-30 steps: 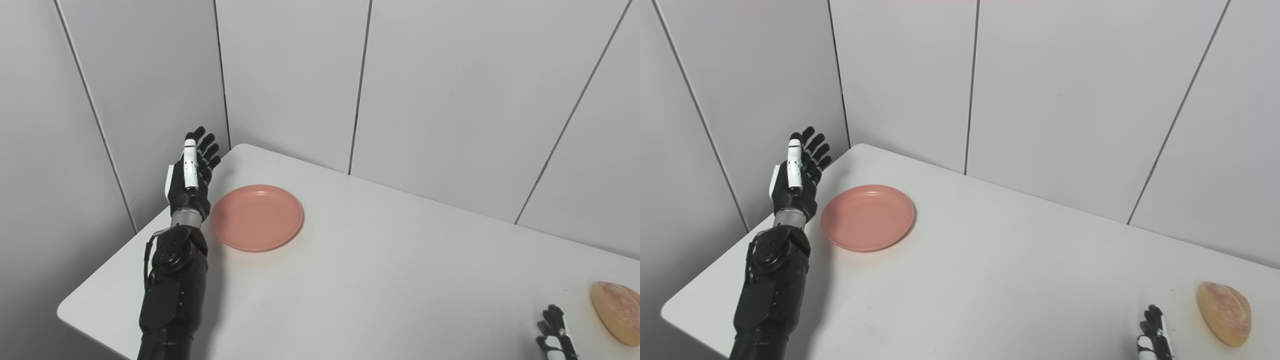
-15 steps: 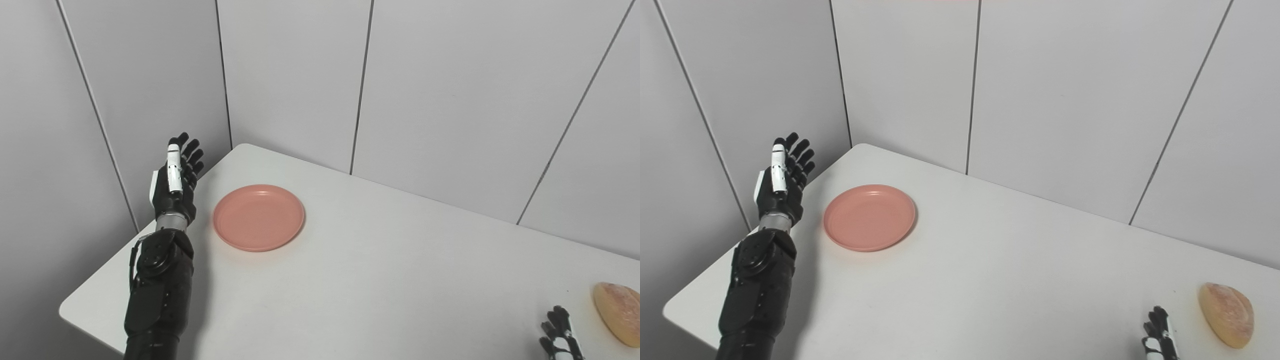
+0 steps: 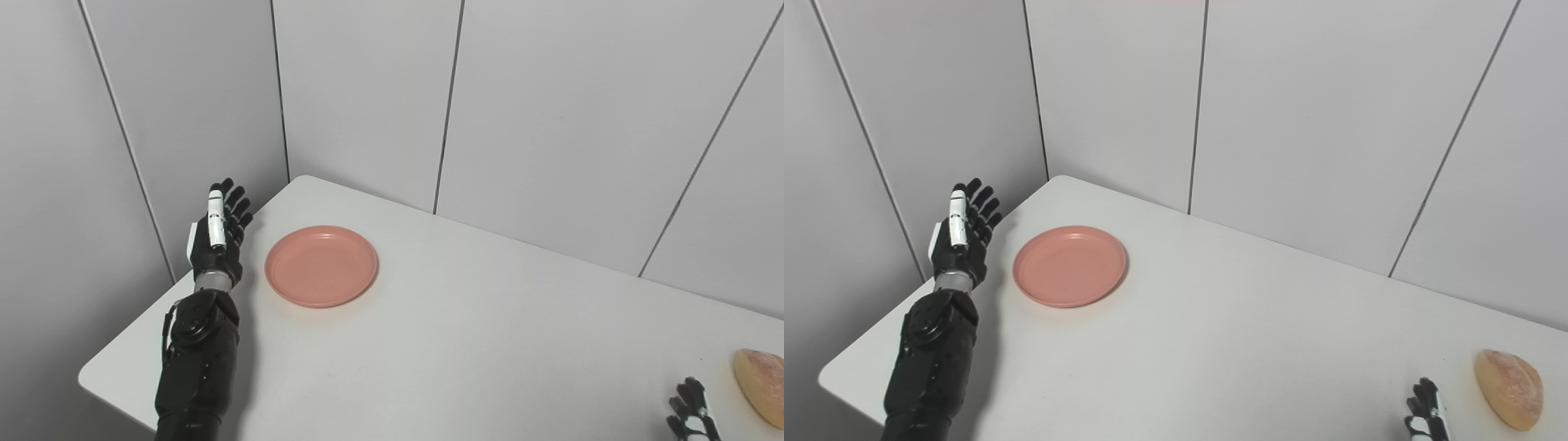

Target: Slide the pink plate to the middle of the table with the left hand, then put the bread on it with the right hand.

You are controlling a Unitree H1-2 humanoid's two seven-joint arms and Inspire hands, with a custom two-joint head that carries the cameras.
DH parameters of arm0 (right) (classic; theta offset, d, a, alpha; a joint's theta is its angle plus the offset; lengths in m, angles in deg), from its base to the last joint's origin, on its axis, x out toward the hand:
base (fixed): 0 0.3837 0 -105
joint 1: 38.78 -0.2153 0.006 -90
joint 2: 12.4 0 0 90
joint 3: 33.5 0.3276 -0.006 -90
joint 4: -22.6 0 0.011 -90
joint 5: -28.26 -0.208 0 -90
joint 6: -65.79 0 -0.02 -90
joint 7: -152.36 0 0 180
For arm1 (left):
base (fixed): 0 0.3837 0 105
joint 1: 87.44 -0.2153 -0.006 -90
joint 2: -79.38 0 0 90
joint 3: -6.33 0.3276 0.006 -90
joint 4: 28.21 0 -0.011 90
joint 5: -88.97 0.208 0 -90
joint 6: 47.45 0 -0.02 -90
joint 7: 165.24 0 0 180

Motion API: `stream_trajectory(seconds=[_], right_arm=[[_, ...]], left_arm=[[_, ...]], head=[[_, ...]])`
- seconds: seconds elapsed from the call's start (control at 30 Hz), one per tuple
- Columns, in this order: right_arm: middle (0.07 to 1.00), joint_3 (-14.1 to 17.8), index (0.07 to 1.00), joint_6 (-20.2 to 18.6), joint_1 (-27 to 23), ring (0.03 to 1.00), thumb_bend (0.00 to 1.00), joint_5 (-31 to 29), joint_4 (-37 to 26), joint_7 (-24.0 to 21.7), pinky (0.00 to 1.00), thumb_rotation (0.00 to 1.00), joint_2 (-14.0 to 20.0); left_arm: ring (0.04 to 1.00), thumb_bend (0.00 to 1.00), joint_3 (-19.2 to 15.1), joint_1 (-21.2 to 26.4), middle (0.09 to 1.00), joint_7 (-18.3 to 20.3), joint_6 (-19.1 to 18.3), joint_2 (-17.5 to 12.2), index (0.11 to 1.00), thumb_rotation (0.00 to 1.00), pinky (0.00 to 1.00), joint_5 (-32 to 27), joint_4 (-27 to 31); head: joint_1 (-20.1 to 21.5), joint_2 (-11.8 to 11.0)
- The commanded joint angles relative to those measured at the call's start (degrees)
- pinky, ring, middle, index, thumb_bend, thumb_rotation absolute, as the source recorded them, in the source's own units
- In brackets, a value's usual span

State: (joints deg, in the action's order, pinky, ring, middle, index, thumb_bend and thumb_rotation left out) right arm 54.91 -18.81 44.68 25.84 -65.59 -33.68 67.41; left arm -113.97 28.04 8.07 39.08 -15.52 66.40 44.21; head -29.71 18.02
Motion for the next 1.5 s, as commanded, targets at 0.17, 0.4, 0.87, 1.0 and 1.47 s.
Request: stream_trajectory(seconds=[0.17,0.4,0.87,1.0,1.47], right_arm=[[1.000,0.9,1.000,1.1,1.1,1.000,0.24,-1.2,1.0,-0.8,1.00,1.00,1.0],[1.000,1.1,1.000,-0.1,1.3,1.000,0.25,-0.7,0.3,-0.6,1.00,1.00,0.8],[1.000,1.3,1.000,1.1,1.0,1.000,0.27,-1.7,0.8,-1.4,1.00,1.00,1.2],[1.000,1.3,1.000,0.7,1.1,1.000,0.29,-1.7,0.5,-1.2,1.00,1.00,1.2],[1.000,1.2,1.000,1.9,0.9,1.000,0.33,-1.4,1.4,-1.0,1.00,1.00,1.0]], left_arm=[[0.894,0.30,0.3,1.4,0.891,1.3,2.0,-1.1,0.876,1.00,0.92,-0.8,-0.8],[0.903,0.26,0.7,1.2,0.900,2.7,3.4,-1.1,0.888,1.00,0.92,-1.2,-3.7],[0.925,0.29,0.9,0.6,0.925,4.2,3.4,0.5,0.911,1.00,0.92,-2.1,-4.0],[0.917,0.31,1.4,0.4,0.915,3.9,3.3,1.1,0.904,1.00,0.93,-1.5,-3.6],[0.897,0.30,4.5,0.6,0.897,3.4,2.6,3.5,0.885,1.00,0.89,-0.9,-2.9]], head=[[-0.1,0.2],[-0.1,0.4],[-0.2,0.1],[-0.1,0.2],[0.7,0.3]])
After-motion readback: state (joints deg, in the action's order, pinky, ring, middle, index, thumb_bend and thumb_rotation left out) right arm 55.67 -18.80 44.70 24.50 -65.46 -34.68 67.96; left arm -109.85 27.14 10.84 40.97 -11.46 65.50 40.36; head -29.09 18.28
